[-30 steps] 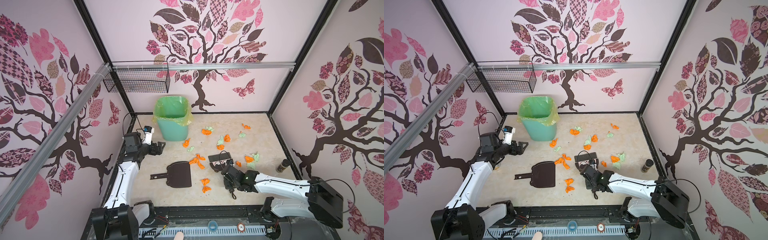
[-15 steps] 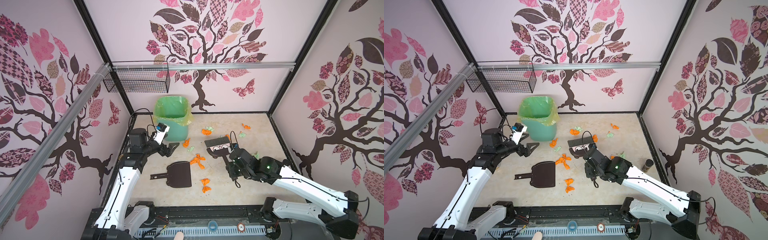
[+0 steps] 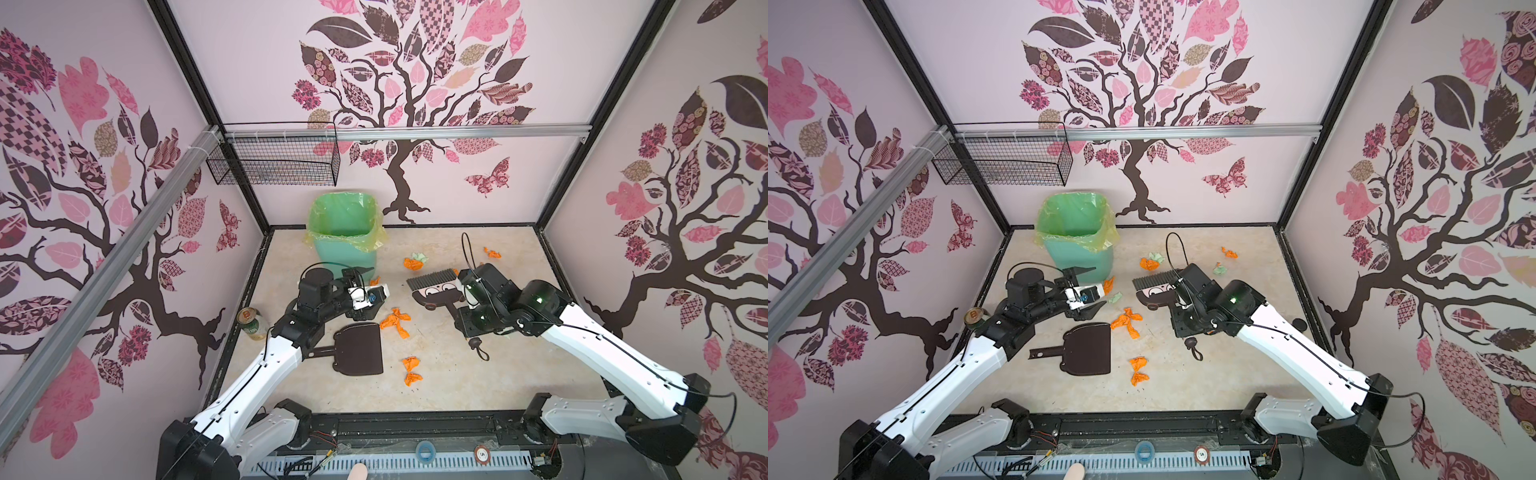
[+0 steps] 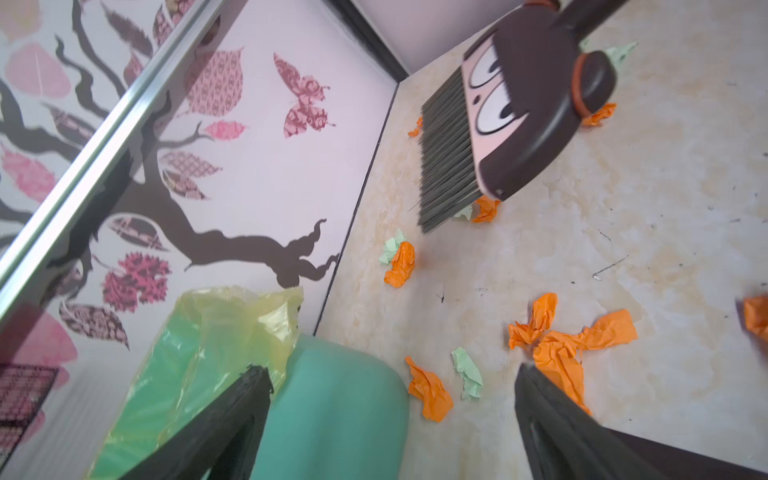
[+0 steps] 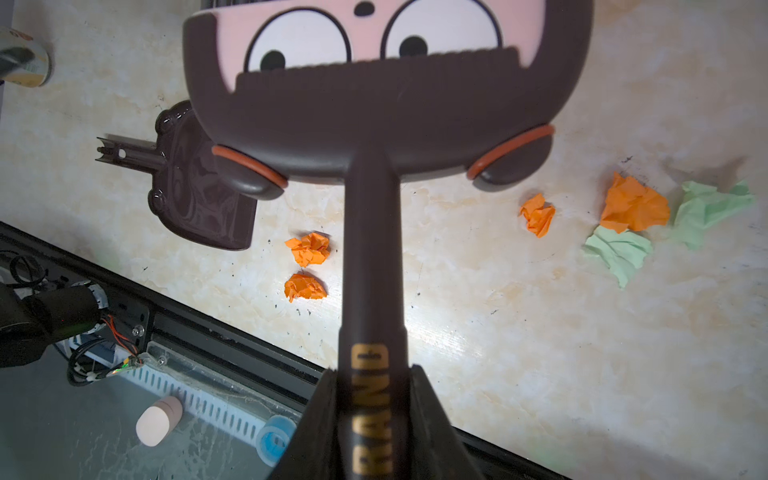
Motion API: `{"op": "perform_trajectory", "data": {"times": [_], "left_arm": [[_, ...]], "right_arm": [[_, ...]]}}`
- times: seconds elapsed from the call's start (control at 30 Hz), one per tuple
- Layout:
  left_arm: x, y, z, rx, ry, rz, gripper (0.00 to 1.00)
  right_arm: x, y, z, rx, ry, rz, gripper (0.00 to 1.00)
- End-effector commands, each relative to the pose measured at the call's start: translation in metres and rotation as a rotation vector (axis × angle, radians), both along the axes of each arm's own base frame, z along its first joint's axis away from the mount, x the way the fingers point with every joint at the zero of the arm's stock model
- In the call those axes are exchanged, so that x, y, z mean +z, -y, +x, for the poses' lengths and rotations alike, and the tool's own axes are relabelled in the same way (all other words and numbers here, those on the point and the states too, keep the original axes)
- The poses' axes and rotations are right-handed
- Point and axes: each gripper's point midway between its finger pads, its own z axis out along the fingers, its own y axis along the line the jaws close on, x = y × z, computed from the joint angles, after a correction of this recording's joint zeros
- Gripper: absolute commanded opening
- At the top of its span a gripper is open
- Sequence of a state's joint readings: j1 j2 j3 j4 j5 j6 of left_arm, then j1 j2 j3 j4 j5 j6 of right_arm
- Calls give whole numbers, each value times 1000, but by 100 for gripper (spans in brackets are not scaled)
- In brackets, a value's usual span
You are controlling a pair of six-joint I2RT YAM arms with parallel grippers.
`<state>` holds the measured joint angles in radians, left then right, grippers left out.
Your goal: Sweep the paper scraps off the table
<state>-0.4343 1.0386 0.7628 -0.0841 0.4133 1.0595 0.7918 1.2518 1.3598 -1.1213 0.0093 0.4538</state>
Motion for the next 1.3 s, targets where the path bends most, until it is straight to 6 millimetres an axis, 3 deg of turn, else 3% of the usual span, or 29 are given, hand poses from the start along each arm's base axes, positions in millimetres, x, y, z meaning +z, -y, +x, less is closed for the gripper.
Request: {"op": "perform_trajectory", "data": {"times": [0.0,0.13,0.37,0.63,0.83,1.07,1.2,1.27], "left_arm": [[1,19,-9,-158,193,87,94],[5,44,-17,-253,250,103,94],[-21,71,-32,-382,283,159,93],[-36,83,-13,-377,294,197,86],[-36,95,-7,-393,313,202,68],[-11,108,11,-316,362,142,46],[-8,113,13,-294,355,138,26],[-10,114,10,-296,352,143,9]], "right_arm": [[9,-9,1,47,-15,-3,7],[11,-15,7,49,-21,-3,8],[13,-32,10,75,-41,53,7],[18,-42,2,136,-71,92,7],[20,-44,-3,160,-83,109,7],[10,-44,-10,178,-114,116,7],[8,-43,-11,185,-114,111,7],[7,-43,-11,187,-112,108,7]]}}
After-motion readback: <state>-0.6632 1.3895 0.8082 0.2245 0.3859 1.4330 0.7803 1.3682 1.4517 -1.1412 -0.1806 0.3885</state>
